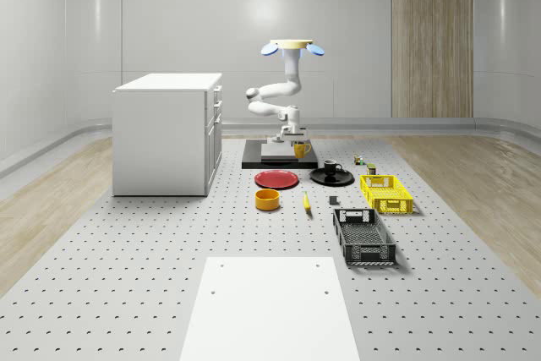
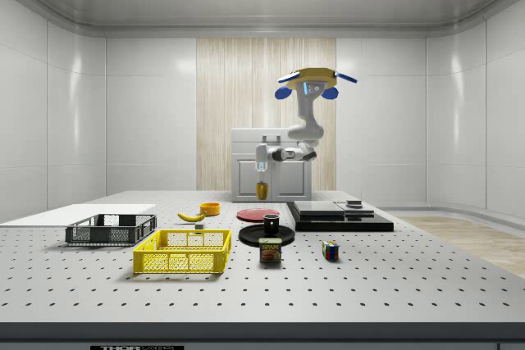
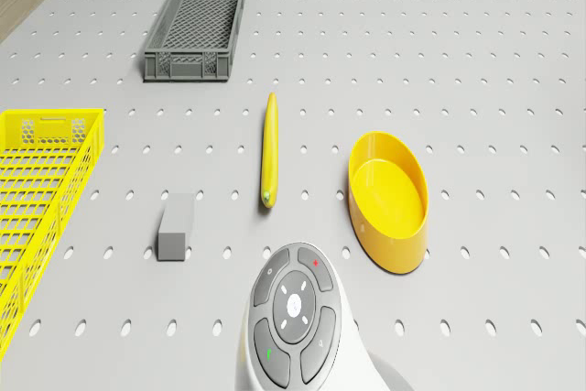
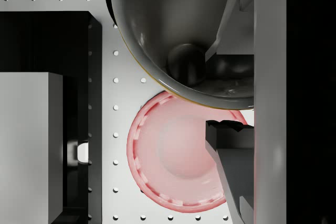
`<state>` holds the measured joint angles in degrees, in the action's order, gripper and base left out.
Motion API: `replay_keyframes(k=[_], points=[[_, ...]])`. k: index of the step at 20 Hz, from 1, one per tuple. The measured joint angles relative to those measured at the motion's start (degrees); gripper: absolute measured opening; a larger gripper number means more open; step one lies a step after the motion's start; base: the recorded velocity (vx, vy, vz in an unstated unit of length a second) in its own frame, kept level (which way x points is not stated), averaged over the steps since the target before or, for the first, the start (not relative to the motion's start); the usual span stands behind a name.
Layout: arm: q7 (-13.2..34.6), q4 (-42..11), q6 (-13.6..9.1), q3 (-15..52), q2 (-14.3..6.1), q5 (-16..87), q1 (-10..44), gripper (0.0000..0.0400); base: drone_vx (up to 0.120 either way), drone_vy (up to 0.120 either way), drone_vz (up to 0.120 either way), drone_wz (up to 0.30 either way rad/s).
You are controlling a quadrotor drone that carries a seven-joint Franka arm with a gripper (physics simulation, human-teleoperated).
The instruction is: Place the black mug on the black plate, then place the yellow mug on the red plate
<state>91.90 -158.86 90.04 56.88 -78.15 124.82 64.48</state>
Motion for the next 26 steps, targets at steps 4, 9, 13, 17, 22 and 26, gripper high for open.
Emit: replay_keyframes(k=[4,9,13,17,22,26], points=[[0.0,0.0,0.0,0.0,0.0,0.0,0.0,0.0110,0.120,-0.120,0.000,0.000],[0.0,0.0,0.0,0.0,0.0,0.0,0.0,0.0110,0.032,-0.120,0.000,0.000],[0.0,0.0,0.0,0.0,0.0,0.0,0.0,0.0110,0.000,-0.100,0.000,0.000],[-1.3,0.1,0.6,0.2,-0.6,-0.3,-1.2,0.0110,0.000,0.000,0.000,0.000],[-4.5,0.5,1.7,0.7,-1.7,-1.2,-3.9,0.0110,0.000,0.000,0.000,0.000],[-7.4,1.0,2.8,1.3,-2.7,-2.0,-6.3,0.0110,0.000,0.000,0.000,0.000]])
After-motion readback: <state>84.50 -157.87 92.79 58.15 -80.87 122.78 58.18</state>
